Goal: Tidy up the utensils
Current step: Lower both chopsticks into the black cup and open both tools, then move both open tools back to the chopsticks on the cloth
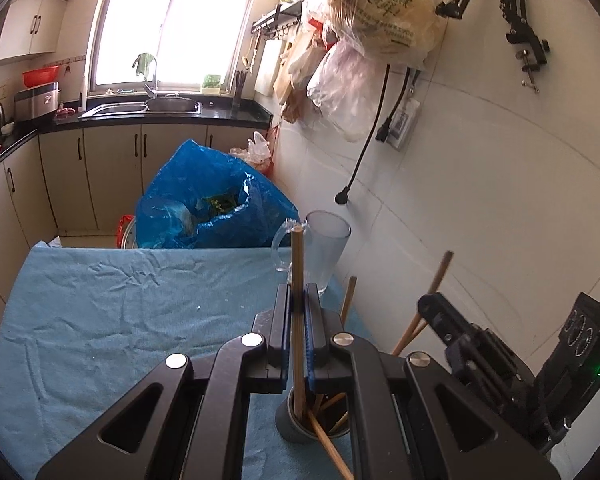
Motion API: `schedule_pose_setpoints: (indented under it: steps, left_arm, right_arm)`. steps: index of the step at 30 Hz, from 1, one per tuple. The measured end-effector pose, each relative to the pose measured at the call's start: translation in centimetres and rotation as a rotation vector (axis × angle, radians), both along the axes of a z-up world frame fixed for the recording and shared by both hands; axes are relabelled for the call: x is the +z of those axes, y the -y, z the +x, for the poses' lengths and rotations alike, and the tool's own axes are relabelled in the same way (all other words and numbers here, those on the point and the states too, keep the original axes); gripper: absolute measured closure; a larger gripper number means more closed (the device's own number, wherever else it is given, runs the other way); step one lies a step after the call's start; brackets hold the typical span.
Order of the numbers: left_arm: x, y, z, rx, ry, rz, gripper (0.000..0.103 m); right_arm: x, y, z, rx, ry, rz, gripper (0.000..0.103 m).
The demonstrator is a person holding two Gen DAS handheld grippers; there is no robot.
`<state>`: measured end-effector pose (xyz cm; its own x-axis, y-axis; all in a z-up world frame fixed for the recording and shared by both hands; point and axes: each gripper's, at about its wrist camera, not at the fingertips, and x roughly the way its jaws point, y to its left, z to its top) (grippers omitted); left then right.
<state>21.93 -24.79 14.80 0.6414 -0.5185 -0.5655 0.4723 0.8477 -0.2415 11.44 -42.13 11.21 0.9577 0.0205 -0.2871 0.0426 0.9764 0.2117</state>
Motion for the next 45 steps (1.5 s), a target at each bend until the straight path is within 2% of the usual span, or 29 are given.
schedule_pose_setpoints:
  steps: [6, 10, 12, 15, 17, 22, 26, 31, 35, 39, 41, 45]
  left_arm:
    - [-1.5, 0.2, 0.4, -0.009, -0.036, 0.026, 0.097]
    - [-1.9, 0.0, 0.4, -0.016, -0.066, 0.024, 0.091]
    - [-1.6, -0.2, 0.2, -0.018, -0.065, 0.019, 0.087]
    - [-0.9, -0.7, -0.5, -0.016, -0.054, 0.011, 0.075]
    - [-0.3, -1.2, -1.3, -0.013, -0.038, 0.009, 0.062]
    - [1.0, -3.1, -3.7, -0.011, -0.003, 0.010, 0.061]
    - [1.3, -5.9, -6.2, 0.004, 0.018, 0.027, 0.056]
    - [0.5, -9.8, -8.9, 0.055, 0.023, 0.073, 0.051]
    - [-1.4, -13.2, -10.8, 0.087, -0.014, 0.108, 0.051]
    - [-4.8, -16.8, -12.5, 0.127, -0.067, 0.149, 0.051]
    - [-6.5, -18.4, -13.1, 0.143, -0.096, 0.166, 0.051]
    - [-9.4, -21.2, -13.4, 0.178, -0.166, 0.157, 0.051]
  right_arm:
    - [-1.1, -0.3, 0.1, 0.032, -0.067, 0.008, 0.095]
    - [-0.6, -0.2, -0.3, 0.034, -0.083, 0.008, 0.093]
    - [0.1, -0.1, -0.8, 0.040, -0.076, 0.007, 0.090]
    - [1.5, -0.4, -2.1, 0.040, -0.047, -0.008, 0.083]
    - [2.6, -0.6, -3.4, 0.039, -0.020, -0.016, 0.082]
    - [4.5, -1.2, -6.8, 0.049, 0.034, 0.003, 0.069]
    - [4.9, -2.1, -9.7, 0.066, 0.056, 0.027, 0.069]
    - [3.9, -4.3, -12.4, 0.138, 0.038, 0.035, 0.069]
    - [2.3, -6.6, -13.8, 0.202, -0.003, 0.050, 0.069]
    - [-0.4, -9.3, -13.8, 0.301, -0.102, 0.078, 0.069]
    - [-2.3, -10.8, -13.1, 0.363, -0.186, 0.093, 0.069]
    - [-7.1, -14.8, -11.1, 0.477, -0.414, 0.099, 0.069]
